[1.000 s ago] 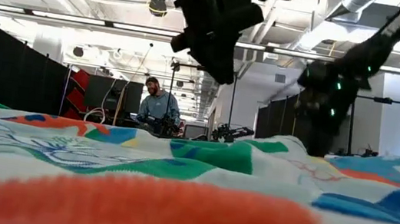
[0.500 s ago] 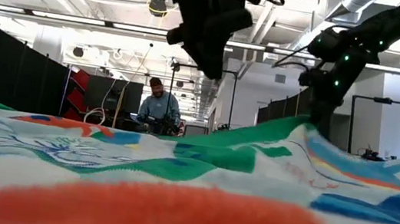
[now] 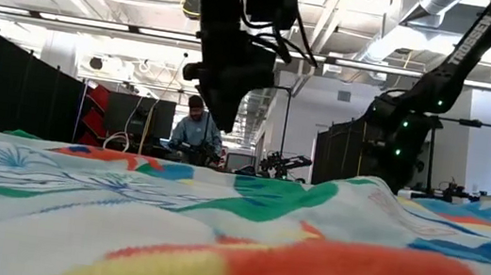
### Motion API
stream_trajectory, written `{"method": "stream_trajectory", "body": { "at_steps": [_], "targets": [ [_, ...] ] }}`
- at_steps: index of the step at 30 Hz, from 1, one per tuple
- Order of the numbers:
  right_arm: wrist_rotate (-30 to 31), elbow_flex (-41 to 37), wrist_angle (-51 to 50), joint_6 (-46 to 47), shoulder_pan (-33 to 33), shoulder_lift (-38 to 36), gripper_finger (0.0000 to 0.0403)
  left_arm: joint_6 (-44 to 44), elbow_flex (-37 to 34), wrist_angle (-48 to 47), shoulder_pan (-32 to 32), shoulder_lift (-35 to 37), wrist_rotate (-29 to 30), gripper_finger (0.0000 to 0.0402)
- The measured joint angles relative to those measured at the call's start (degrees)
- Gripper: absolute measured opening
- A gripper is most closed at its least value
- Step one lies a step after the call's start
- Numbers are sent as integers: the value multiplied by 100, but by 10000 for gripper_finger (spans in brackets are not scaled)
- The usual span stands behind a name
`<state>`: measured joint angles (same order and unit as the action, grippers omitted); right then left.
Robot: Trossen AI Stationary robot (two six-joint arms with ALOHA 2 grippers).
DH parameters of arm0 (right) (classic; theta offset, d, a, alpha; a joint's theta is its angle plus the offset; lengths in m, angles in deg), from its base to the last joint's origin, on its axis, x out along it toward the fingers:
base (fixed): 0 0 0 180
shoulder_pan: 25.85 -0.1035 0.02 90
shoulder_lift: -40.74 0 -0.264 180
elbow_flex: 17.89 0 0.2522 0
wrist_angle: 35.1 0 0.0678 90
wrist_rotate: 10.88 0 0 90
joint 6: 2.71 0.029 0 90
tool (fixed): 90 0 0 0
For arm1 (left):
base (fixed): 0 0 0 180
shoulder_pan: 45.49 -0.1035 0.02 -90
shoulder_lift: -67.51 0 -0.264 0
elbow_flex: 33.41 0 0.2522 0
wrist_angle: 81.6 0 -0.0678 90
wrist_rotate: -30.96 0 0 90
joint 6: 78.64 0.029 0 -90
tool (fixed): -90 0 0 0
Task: Roll towel
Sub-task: Roll the multicolor dinosaur print towel
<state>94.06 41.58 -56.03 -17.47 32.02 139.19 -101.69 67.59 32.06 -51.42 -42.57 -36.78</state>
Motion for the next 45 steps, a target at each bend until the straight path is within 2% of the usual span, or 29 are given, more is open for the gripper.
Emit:
{"method": "stream_trajectory", "body": {
  "at_steps": [6, 12, 15, 18, 21, 23, 27, 30, 33, 37, 40, 45],
  "targets": [
    [4, -15, -187, 413, 9, -212, 114, -39, 0, -518, 6, 0, 33, 77],
    [-18, -11, -402, 644, 37, -1195, 210, 344, 12, -396, -72, 76, 129, 77],
    [-18, -11, -635, 731, 28, -1817, 239, 839, 170, -248, -221, 150, 79, 77],
    [-412, -4, -1147, 840, -71, -2376, 246, 1302, 391, 67, -620, 151, -314, 77],
    [-1052, -4, -1872, 1141, -339, -2862, 243, 1485, 435, 966, -1250, 134, -1553, 77],
    [-1233, -4, -2487, 1255, -656, -3096, 238, 1698, 435, 1565, -1631, 129, -2180, 77],
    [-1266, -4, -3755, 1672, -1493, -3532, 227, 2491, 439, 2721, -2150, 129, -2587, 77],
    [-1575, -4, -4413, 2200, -2209, -3752, 221, 2600, 440, 3153, -2418, 103, -3259, 77],
    [-1772, -4, -4741, 2896, -2963, -3912, 215, 2603, 451, 3438, -2445, -129, -3512, 77],
    [-1870, -6, -4726, 3729, -4025, -4000, 207, 2476, 654, 3782, -2294, -842, -4330, 77],
    [-1892, -10, -4733, 4173, -4731, -3998, 201, 2570, 1265, 3737, -2199, -1395, -4530, 77],
    [-1888, -298, -4664, 4771, -5624, -3998, 188, 3391, 2423, 3397, -2013, -2325, -4559, 77]
  ]
}}
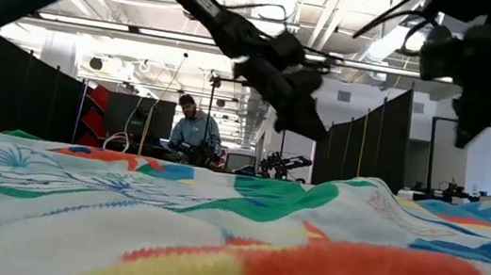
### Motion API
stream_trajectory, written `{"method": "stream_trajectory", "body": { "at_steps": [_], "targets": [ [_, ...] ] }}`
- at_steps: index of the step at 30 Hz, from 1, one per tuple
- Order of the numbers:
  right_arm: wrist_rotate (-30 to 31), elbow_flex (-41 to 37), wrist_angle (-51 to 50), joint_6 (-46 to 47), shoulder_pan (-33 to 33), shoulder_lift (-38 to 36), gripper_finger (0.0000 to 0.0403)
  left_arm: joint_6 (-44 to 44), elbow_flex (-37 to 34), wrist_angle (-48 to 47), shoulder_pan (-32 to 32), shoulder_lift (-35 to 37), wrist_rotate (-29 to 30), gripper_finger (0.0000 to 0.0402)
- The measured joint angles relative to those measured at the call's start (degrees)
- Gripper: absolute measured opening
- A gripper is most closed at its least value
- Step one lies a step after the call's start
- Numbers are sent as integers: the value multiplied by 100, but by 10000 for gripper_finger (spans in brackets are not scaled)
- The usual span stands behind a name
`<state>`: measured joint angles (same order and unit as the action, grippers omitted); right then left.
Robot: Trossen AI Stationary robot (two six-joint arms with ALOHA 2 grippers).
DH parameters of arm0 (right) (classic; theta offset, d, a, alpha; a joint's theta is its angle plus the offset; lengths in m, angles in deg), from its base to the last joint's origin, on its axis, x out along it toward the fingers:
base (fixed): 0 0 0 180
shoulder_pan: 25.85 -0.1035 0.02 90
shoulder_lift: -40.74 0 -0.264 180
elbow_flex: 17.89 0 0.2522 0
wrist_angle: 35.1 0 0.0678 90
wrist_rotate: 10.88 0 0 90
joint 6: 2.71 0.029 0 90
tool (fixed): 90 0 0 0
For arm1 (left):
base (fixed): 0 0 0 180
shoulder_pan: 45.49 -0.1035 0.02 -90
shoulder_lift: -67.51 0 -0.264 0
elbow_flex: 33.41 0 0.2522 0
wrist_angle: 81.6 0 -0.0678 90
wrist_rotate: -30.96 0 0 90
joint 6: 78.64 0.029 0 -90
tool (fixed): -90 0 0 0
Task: Roll towel
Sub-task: Roll the multicolor dinosaur print towel
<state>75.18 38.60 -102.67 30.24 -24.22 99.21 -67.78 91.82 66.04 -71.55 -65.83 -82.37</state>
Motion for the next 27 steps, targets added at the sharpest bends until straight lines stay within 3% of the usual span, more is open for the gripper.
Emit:
{"method": "stream_trajectory", "body": {
  "at_steps": [4, 11, 16, 27],
  "targets": [
    [-352, -386, 53, 371, -255, 1, 153, 264, 762, -524, 51, -620, -11, 77],
    [-896, -779, 630, 595, -418, 3, 14, 274, 1775, -2951, 35, -745, 5, 77],
    [-899, -792, 718, 552, -546, 116, 2, 1039, 2198, -3611, -147, -717, 435, 77],
    [-968, -792, 1428, 915, -830, 640, 0, 1933, 1802, -5187, -868, -750, -80, 77]
  ]
}}
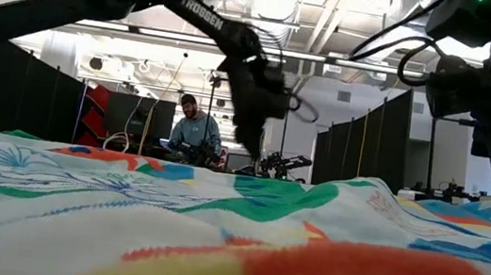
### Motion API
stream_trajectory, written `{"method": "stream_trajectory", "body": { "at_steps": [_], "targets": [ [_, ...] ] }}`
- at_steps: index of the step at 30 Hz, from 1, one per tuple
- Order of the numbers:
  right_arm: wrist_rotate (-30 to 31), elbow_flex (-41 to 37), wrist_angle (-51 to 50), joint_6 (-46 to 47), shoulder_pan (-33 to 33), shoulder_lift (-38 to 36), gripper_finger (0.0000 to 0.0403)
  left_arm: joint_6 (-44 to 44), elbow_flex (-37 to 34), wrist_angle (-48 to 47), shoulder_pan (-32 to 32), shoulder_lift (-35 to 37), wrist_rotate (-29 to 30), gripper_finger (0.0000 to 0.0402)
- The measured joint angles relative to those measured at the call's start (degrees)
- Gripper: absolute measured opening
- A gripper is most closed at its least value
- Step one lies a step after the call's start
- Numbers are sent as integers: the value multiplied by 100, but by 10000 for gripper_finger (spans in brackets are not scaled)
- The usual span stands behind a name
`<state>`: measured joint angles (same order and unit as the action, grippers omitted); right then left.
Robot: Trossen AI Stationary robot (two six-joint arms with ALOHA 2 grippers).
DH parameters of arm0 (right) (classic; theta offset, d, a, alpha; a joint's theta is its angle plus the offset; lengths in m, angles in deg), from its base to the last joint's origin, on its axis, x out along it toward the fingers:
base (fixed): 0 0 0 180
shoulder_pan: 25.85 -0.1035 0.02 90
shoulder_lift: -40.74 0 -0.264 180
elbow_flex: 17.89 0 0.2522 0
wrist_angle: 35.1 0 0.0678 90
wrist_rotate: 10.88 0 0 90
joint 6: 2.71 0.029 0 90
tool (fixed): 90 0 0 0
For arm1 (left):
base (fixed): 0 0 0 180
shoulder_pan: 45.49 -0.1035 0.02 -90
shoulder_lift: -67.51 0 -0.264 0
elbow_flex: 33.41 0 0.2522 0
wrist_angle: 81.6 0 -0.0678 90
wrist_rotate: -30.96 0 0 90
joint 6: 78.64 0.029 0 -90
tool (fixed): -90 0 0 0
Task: Roll towel
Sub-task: Roll the multicolor dinosaur print towel
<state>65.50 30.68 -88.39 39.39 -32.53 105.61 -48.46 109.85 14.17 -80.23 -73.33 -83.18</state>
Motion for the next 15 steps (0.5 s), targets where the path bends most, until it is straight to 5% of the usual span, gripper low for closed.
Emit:
{"method": "stream_trajectory", "body": {
  "at_steps": [15],
  "targets": [
    [-171, 2, 255, 600, -461, 379, 0, -360, -1271, -626, -181, 66, 476, 77]
  ]
}}
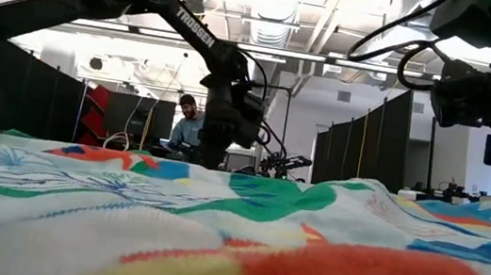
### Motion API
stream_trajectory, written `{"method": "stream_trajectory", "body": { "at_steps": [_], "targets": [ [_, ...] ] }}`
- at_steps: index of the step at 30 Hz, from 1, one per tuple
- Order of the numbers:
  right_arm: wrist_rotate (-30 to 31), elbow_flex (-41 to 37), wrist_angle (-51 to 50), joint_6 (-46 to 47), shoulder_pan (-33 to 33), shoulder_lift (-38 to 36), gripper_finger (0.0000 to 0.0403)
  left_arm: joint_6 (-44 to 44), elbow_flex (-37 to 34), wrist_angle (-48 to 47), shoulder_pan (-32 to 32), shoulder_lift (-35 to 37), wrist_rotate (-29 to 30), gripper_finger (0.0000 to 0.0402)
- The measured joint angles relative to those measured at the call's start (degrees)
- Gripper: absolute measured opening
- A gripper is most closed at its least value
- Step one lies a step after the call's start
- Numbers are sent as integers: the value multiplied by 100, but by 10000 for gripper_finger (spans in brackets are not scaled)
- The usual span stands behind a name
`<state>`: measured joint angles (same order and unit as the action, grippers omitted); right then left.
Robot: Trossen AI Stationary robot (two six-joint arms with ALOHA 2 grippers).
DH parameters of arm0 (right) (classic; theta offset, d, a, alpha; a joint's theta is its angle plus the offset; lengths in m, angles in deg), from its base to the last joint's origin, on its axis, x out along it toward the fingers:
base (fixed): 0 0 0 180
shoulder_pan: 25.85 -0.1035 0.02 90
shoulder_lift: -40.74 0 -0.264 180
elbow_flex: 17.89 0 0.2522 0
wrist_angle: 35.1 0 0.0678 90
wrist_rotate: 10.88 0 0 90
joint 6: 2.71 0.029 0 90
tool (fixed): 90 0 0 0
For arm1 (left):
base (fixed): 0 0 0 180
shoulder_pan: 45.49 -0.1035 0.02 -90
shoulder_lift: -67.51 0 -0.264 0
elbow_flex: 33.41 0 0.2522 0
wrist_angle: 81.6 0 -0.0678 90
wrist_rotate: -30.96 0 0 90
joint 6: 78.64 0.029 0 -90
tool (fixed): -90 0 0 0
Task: Roll towel
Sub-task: Roll the multicolor dinosaur print towel
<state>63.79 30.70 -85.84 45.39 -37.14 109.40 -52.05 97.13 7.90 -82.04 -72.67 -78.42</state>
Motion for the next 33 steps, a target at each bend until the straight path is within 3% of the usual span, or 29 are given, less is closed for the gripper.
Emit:
{"method": "stream_trajectory", "body": {
  "at_steps": [6, 12, 14, 18, 22, 27, 33],
  "targets": [
    [57, 0, -12, -125, 0, 1, 0, -338, -279, -424, 57, 255, 747, 52],
    [483, 0, -33, -314, -125, -1, 0, -382, -1288, -311, 107, 1376, 879, 7],
    [612, 0, -21, -370, -167, -1, 0, -154, -1695, 271, 122, 1829, 757, 2],
    [1012, 0, -1, -506, -225, -1, 0, 76, -2369, 2476, 202, 2474, 429, 0],
    [1123, 0, 37, -609, -206, 1, 0, 229, -2341, 3395, 381, 2171, 751, 0],
    [1079, 4, 22, -641, -219, 131, 0, 537, -2072, 3077, 470, 1632, 695, 0],
    [837, 4, 524, -824, -262, 757, 0, 730, -2090, 2867, 302, 1499, 948, 0]
  ]
}}
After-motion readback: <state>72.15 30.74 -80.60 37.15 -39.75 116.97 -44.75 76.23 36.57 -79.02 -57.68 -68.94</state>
